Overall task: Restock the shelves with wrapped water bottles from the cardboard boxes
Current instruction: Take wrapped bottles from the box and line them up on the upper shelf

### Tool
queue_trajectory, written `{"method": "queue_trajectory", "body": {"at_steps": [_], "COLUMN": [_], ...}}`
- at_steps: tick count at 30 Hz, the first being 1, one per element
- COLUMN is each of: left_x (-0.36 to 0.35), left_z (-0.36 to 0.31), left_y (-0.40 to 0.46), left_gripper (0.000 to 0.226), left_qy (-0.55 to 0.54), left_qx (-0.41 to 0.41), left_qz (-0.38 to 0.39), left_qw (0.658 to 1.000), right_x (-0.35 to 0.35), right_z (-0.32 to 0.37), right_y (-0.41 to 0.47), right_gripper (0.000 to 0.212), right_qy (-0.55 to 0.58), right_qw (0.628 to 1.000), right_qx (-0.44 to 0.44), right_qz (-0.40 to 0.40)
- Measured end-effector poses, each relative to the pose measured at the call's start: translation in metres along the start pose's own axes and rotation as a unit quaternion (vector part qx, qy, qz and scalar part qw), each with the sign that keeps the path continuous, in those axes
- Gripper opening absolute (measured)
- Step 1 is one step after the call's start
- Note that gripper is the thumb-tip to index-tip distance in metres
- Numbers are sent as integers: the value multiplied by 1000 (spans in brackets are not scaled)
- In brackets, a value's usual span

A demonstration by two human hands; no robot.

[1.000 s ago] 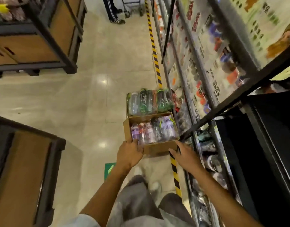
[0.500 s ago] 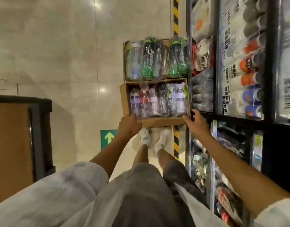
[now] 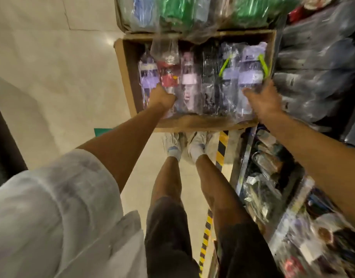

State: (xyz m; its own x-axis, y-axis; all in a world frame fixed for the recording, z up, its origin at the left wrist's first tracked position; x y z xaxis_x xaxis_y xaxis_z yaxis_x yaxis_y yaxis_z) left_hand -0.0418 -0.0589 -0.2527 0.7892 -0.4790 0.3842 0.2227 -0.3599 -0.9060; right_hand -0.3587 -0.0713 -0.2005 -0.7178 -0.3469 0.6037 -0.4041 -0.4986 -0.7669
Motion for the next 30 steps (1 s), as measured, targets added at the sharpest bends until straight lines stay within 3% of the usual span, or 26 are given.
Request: {"method": "queue_trajectory", "body": {"at_steps": [3, 7, 11, 13, 16, 21, 25, 30], "left_x": [-22, -45, -54, -55, -60, -64, -77, -76], "left_z": [5, 17, 20, 22, 27, 25, 33, 35], "left_y": [35, 66, 80, 82, 92, 92, 106, 104], "left_gripper": [70, 62, 85, 84, 70, 84, 78, 70], "left_qy": [-30, -92, -121, -121, -116, -66, -113, -183], "left_qx": [26, 45, 74, 77, 75, 94, 101, 75], "left_qz": [6, 2, -56, -59, -52, -70, -63, -42], "left_qw": [999, 995, 988, 988, 989, 991, 986, 979], "right_x": [-17, -23, -24, -26, -30, -44, -54, -59], "right_z": [-2, -13, -22, -21, -20, -17, -20, -16], "right_y": [25, 42, 43, 42, 40, 33, 37, 33], "right_gripper": [75, 82, 70, 67, 72, 86, 105, 102], "right_qy": [-29, 7, 78, 121, 167, 210, 180, 179], "right_qw": [998, 994, 992, 988, 980, 972, 976, 976], "right_qx": [-18, -16, 2, 8, 5, -8, -10, -23], "right_qz": [-47, -105, -99, -98, -111, -104, -123, -122]}}
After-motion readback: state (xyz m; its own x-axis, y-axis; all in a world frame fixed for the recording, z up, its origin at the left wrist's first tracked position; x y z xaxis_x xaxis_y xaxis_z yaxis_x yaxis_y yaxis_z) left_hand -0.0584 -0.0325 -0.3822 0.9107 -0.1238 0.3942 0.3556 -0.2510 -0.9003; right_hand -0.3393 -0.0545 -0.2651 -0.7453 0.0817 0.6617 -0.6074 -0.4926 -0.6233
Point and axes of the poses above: each hand's wrist, its own y-axis towards the middle knuckle, its own x-axis out of the back of the hand, z = x × y, the point moved 4 cm from there along y, towards the middle knuckle, and after that the axes turned 1 degree about x, right-handed, at the moved point
